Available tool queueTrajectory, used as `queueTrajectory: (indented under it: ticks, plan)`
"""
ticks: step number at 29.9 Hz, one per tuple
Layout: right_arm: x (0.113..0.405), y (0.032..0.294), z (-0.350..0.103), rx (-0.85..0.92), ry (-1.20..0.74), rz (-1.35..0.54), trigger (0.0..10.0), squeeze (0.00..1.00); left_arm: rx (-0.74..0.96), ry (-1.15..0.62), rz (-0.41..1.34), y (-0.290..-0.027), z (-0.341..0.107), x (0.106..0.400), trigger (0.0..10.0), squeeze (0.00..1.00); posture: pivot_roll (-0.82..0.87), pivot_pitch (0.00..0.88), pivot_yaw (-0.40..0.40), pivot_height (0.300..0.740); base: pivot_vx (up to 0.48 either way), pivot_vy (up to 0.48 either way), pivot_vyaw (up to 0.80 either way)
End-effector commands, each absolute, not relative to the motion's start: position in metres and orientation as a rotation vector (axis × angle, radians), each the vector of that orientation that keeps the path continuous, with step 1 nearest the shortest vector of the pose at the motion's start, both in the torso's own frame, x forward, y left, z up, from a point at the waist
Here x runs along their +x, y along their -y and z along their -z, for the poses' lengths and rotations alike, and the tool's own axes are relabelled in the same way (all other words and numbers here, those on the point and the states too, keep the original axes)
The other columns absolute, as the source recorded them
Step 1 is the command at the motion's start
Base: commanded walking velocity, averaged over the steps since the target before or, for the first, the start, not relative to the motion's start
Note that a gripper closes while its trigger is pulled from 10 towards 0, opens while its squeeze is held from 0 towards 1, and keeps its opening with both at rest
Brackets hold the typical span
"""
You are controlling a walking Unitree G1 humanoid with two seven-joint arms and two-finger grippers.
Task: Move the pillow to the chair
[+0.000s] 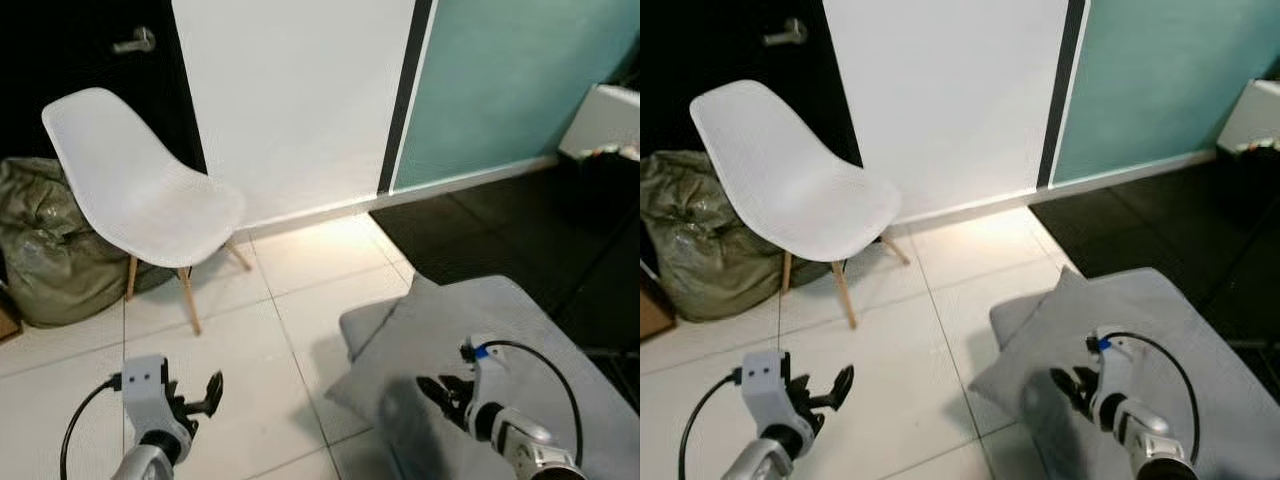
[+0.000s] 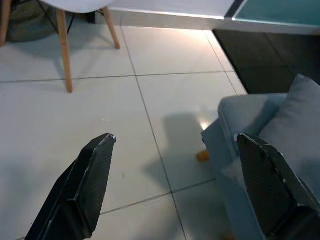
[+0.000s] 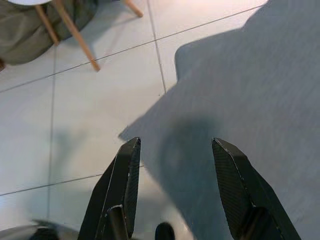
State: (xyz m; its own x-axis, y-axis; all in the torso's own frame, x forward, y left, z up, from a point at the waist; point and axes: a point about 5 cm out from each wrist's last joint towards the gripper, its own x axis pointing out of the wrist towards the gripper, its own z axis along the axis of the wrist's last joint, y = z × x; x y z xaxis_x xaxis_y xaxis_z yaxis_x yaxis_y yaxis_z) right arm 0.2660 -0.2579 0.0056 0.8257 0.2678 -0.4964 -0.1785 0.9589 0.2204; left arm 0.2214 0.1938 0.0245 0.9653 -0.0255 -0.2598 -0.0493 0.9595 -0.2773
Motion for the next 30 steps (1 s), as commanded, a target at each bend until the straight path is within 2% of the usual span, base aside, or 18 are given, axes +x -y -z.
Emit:
queueTrajectory:
  ticks: [1,8,19,30]
  plan:
    - [0.266,0.250,-0.002,0.192,-0.559,-0.244,10.0,0.00,-0.280,-0.278,-0.029,-0.199,-0.021,0.217,10.0,0.00,-0.13,0.066,-0.043,0.740,0.319,0.000,0.00]
    - [0.268,0.251,-0.002,0.199,-0.572,-0.231,10.0,0.00,-0.278,-0.278,-0.026,-0.200,-0.021,0.217,10.0,0.00,-0.13,0.068,-0.042,0.740,0.327,0.000,0.00]
    - [0.266,0.255,0.001,0.236,-0.606,-0.193,10.0,0.00,-0.284,-0.292,-0.037,-0.200,-0.019,0.217,10.0,0.00,-0.13,0.070,-0.043,0.740,0.051,0.000,-0.78]
    - [0.269,0.269,-0.005,0.331,-0.588,-0.047,10.0,0.00,-0.294,-0.293,-0.020,-0.197,-0.020,0.217,10.0,0.00,-0.13,0.072,-0.045,0.740,0.000,0.000,-0.75]
